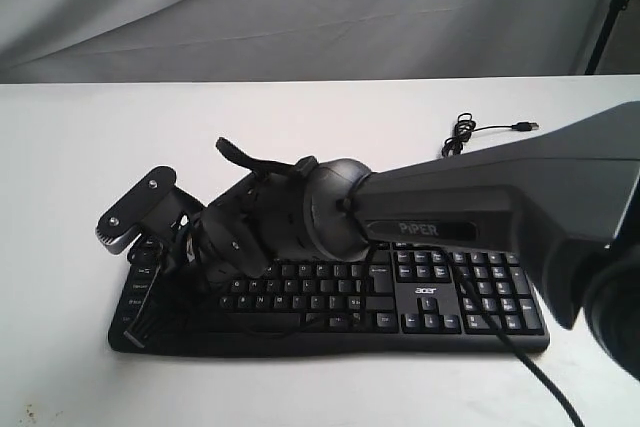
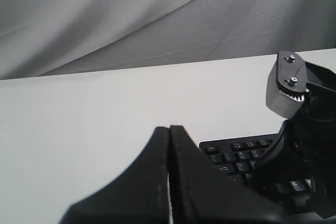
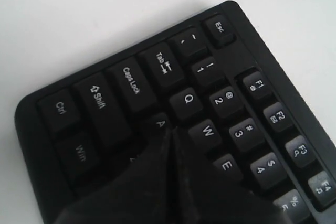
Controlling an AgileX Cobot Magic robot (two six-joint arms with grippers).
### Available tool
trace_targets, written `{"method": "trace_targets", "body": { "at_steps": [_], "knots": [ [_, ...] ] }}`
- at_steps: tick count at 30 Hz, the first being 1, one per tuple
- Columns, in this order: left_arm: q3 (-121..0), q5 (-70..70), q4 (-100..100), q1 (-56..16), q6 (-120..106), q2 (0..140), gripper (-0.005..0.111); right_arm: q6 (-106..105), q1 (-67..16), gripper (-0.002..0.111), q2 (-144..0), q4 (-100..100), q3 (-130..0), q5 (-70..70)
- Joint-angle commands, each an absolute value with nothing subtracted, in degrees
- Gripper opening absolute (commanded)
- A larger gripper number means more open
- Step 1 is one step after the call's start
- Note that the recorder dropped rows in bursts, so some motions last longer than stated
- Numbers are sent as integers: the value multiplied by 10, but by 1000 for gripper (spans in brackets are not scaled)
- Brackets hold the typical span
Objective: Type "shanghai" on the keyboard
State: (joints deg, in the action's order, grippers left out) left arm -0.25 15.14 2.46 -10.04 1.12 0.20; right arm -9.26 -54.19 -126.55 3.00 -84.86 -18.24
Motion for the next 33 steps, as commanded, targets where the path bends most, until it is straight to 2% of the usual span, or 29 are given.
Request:
{"method": "trace_targets", "body": {
  "at_steps": [1,13,21,30,33],
  "knots": [
    [0,150,25,-102,13,0,0,-99,-538,0,-1265,27,-850,-171],
    [0,150,25,-102,13,0,0,-102,-532,0,-1276,25,-850,-184],
    [0,150,25,-102,13,0,0,-102,-532,0,-1232,14,-834,-185],
    [0,150,25,-102,13,0,0,-90,-494,0,-1133,21,-662,-95],
    [0,150,25,-102,13,0,0,-90,-486,0,-1132,23,-650,-87]
  ]
}}
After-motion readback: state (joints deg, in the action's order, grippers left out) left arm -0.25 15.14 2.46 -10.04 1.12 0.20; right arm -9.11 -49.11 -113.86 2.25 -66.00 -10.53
